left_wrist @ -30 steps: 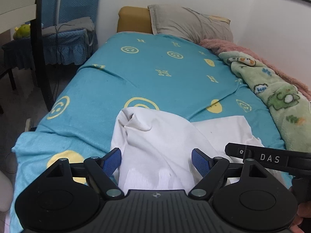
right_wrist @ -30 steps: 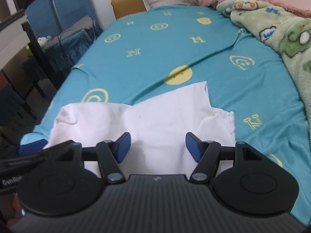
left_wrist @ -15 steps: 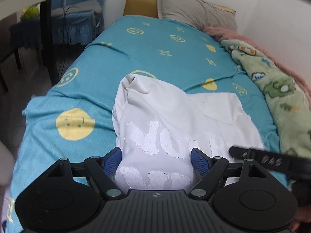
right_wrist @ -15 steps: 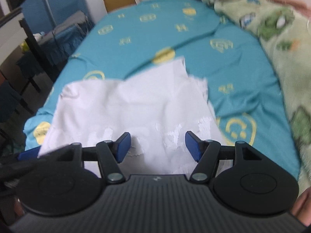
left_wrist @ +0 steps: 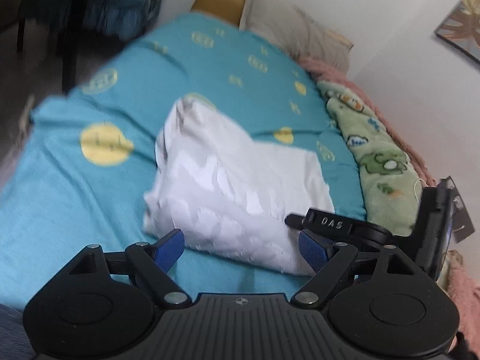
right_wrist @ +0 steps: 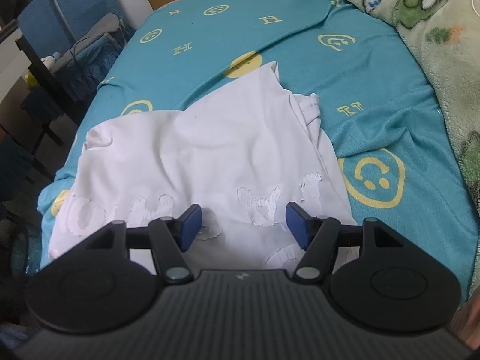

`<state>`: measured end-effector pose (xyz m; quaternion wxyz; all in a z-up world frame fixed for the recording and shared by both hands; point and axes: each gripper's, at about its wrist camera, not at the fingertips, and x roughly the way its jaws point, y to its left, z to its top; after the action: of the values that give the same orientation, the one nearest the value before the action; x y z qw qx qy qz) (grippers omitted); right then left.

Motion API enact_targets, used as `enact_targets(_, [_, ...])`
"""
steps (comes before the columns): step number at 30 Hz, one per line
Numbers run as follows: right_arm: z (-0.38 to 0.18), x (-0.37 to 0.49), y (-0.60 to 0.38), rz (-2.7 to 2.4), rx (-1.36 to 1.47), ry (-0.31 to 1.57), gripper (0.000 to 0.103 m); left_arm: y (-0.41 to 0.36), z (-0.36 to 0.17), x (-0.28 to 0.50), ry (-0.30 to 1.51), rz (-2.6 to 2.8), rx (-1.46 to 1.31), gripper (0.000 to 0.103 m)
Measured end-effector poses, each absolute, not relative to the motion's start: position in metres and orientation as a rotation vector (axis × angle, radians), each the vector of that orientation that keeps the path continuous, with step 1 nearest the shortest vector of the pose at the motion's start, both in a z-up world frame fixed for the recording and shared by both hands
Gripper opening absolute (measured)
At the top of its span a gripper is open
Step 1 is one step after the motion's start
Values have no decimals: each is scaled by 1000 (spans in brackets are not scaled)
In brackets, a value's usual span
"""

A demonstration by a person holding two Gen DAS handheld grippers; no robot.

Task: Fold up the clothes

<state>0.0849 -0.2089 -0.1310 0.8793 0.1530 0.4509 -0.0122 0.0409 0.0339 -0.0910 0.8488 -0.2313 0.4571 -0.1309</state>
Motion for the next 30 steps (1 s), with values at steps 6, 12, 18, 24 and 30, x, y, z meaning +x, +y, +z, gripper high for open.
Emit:
enact_targets(6, [-131,85,-211,-32,332,940,64,46,-150,74,1180,-161,-773,86])
enact_targets(12, [-131,87,-211,-40,338,943,64,47,-150,76,1073,-192,-835,85])
enact_targets(18, [-131,87,-213,-47,356,941,64,52,-147,68,969,-239,-909,83])
enact_targets(24, [-128,84,-216,-54,391,936,64,56,-166,77,1037,-177,-963,70])
enact_targets(30, [-114,61,-244,57,769,902,84,58,-163,73,1005,-176,-956,56])
